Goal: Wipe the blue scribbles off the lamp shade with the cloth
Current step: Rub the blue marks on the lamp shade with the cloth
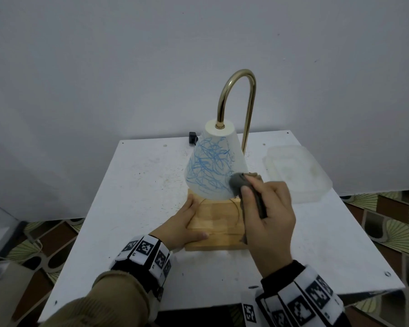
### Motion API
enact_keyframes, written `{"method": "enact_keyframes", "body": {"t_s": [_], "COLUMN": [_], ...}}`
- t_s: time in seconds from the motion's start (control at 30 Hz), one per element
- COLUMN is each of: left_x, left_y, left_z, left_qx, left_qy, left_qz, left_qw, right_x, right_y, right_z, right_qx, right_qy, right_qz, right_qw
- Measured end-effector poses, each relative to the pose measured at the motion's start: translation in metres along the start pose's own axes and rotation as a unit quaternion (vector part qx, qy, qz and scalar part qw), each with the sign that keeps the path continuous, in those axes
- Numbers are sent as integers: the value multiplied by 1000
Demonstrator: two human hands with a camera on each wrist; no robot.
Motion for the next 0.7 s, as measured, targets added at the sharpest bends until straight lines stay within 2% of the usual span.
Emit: {"method": "enact_keyframes", "body": {"t_s": [0.1,0.2,0.33,0.43,0.57,0.7], "left_x": [0,-2,1,3,1,3], "left_y": [0,-1,2,3,2,3], "left_z": [0,-1,0,-1,-1,-1], "left_qx": [-1,11,7,2,-2,7], "left_qy": [6,-10,-15,-7,12,20], "left_qz": [4,3,-11,-13,-3,1], "left_qw": [1000,1000,1000,1000,1000,1000], "right_x": [-12,-25,-16,-3,-4,-20], "right_y": [-9,-1,15,11,-9,-13], "right_z": [8,17,11,2,4,15], "right_qx": [15,-26,-59,-43,20,14], "right_qy": [-23,-38,2,9,-10,-36], "right_qz": [-3,-39,-73,-44,4,-13], "right_qw": [1000,998,996,998,1000,999]}}
Point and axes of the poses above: each hand's wrist, its own y-axis away from the middle knuckle, its own z-axis out of the palm, x = y × z, the point moved 5 cm from there along -y, towards the middle knuckle, and after that the axes turned 8 degrees about x, right-handed, at the moved point
